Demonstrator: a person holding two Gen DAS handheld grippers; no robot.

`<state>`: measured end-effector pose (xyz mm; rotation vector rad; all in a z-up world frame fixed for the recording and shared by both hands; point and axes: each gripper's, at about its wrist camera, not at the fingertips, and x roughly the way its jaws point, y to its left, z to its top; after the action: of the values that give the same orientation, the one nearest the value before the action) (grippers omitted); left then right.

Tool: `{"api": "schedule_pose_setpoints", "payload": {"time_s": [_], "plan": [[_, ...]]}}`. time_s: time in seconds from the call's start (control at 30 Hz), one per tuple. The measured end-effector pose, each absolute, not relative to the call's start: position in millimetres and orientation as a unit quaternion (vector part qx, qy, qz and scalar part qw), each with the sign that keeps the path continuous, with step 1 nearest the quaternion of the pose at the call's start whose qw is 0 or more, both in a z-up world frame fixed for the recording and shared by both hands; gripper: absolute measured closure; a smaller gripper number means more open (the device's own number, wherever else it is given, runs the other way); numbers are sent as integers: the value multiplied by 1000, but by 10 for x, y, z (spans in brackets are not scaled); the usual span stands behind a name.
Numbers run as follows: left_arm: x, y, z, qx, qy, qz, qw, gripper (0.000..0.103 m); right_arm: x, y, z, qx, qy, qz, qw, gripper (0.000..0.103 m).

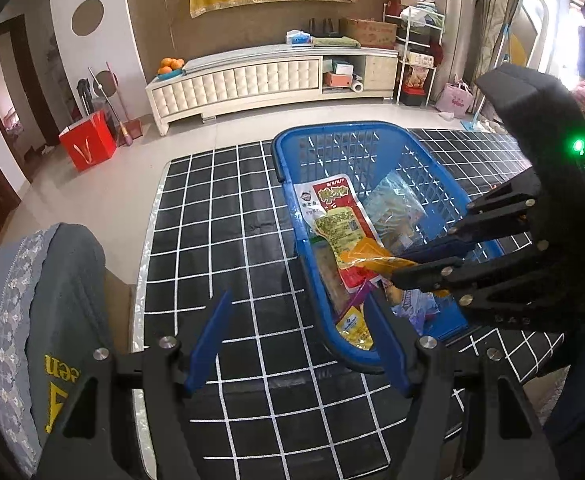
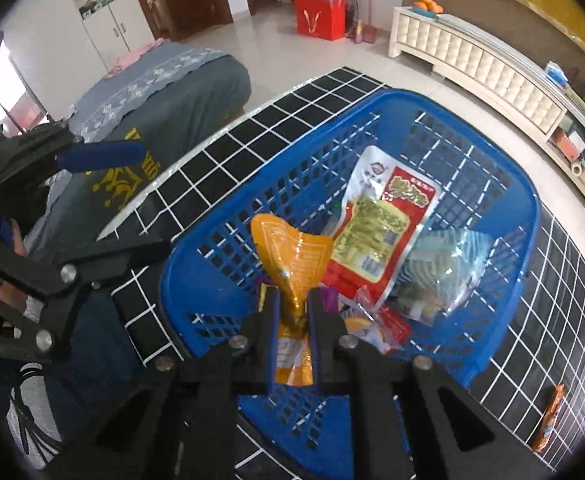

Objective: Organize snacks
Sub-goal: 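Lower the orange pouch into the basket and open the right gripper, then move the right gripper to the orange-and-blue wafer stick on the mat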

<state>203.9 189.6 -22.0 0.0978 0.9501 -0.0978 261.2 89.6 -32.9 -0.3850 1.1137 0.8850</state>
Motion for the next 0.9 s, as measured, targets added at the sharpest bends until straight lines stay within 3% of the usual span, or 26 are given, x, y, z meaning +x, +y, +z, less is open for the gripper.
{"api": "schedule_pose_setpoints", "payload": {"time_s": [0.23,0.43,0.5,0.9], "plan": [[2059,1894,-240,34,467,-45,882,37,2638,997,-442,-178,517,412,729,86],[1999,1888,-273,39,476,-43,878,37,2622,1053,-516,-194,520,406,726,57],[1968,1879,-269,37,475,-44,878,36,2623,1037,-521,-186,525,409,723,34],[1879,1641,-15,44,452,-51,890,37,2519,695,-214,-169,493,411,748,30]]}}
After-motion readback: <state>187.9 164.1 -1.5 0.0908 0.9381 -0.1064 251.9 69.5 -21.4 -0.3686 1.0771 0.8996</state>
